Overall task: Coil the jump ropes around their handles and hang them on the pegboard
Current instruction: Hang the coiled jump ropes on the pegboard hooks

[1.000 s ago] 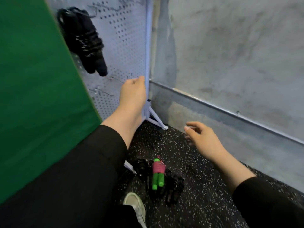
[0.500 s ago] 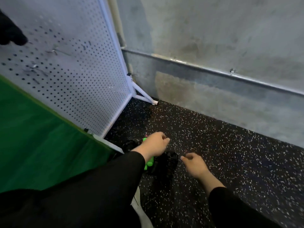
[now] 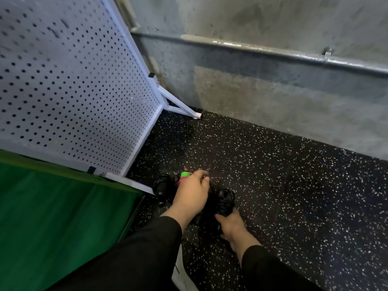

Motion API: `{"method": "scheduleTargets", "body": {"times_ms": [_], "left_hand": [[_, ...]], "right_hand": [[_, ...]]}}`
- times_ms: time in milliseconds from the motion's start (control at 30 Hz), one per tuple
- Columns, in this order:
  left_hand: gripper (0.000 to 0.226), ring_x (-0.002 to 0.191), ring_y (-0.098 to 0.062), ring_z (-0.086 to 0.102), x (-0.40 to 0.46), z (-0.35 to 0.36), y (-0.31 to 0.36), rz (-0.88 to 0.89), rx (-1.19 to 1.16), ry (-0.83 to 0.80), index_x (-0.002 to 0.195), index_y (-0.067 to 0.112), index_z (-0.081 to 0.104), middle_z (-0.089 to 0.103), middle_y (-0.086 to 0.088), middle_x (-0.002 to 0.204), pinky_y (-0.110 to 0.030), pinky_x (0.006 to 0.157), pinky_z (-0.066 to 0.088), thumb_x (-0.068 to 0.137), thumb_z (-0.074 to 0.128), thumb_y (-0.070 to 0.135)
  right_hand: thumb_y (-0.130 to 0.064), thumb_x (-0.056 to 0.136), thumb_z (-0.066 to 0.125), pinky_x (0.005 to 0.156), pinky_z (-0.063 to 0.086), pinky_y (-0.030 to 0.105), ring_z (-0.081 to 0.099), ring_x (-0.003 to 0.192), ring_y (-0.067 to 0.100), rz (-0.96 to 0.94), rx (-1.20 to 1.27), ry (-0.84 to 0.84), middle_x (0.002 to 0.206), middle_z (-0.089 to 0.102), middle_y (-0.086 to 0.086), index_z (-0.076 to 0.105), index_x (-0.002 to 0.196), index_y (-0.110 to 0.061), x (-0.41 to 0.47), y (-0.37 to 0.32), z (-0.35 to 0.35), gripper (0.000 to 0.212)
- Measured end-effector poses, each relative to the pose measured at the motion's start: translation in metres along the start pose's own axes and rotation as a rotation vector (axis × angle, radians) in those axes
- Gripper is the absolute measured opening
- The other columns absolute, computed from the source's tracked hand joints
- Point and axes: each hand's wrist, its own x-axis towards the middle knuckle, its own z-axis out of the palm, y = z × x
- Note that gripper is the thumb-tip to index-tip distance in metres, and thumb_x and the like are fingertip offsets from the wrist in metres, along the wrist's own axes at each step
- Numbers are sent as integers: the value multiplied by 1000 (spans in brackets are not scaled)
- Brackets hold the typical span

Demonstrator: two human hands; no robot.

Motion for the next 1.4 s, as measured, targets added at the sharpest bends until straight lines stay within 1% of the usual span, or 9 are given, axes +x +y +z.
{"method": "scheduleTargets", "body": {"times_ms": [233,400,533,633,800,967,1100,1233,1400], "left_hand": [[26,93,-19,67,4,-3,-1,12,-82,127,123,29,63,72,4,96,-41,88,57,104,46,32],[33,102,-14,61,-3,-20,26,9,-155,163,137,21,57,65,7,108,-29,89,47,106,50,31],[57,116,-17,57,-16,-44,59,17,-298,122,153,15,40,59,1,127,-30,98,43,104,52,41],[53,127,-19,56,-27,-76,92,69,-439,159,147,14,50,60,-4,139,-38,112,41,105,47,46],[50,108,-22,70,-63,-141,131,200,-707,117,116,18,70,74,-6,113,-50,104,51,94,48,56],[39,102,-26,73,-112,-199,153,297,-847,200,111,15,71,77,-8,106,-51,97,56,104,51,46],[36,100,-29,74,-143,-231,152,330,-1032,236,113,13,71,77,-12,106,-50,93,58,103,54,44],[28,94,-27,76,-164,-254,147,371,-1243,296,114,12,68,76,-13,107,-39,75,59,100,62,35],[20,90,-14,76,-181,-280,149,462,-1306,388,115,19,65,76,-4,106,-30,76,60,98,66,31]], "right_hand": [[-7,98,56,95,56,49,65,97,29,-58,189,81,104,63,7,32,154,-18,-7,-6,-11,62],[-8,98,56,105,48,41,63,111,20,-367,215,106,126,66,4,31,155,-27,-43,-48,-34,65],[-8,98,59,101,53,41,68,110,11,-649,239,3,120,71,-6,45,145,-32,-94,-99,-41,54],[0,94,60,100,54,38,70,108,12,-841,194,-62,117,74,-2,49,141,-27,-141,-140,-41,55],[0,94,59,92,53,26,71,104,9,-1085,6,-113,110,76,-6,53,126,-46,-239,-188,-47,57],[-6,93,59,82,50,18,64,89,0,-1247,-159,-36,116,62,-13,49,113,-60,-328,-215,-49,58],[-19,92,69,94,50,25,58,104,-7,-1353,-221,-32,121,48,-17,47,109,-61,-385,-225,-30,51],[-18,89,73,74,51,10,60,92,-12,-1461,-368,11,114,58,-12,50,106,-56,-418,-236,-5,48],[-28,86,75,79,57,34,67,86,-2,-1484,-392,92,97,71,-15,56,107,-43,-437,-264,19,32]]}}
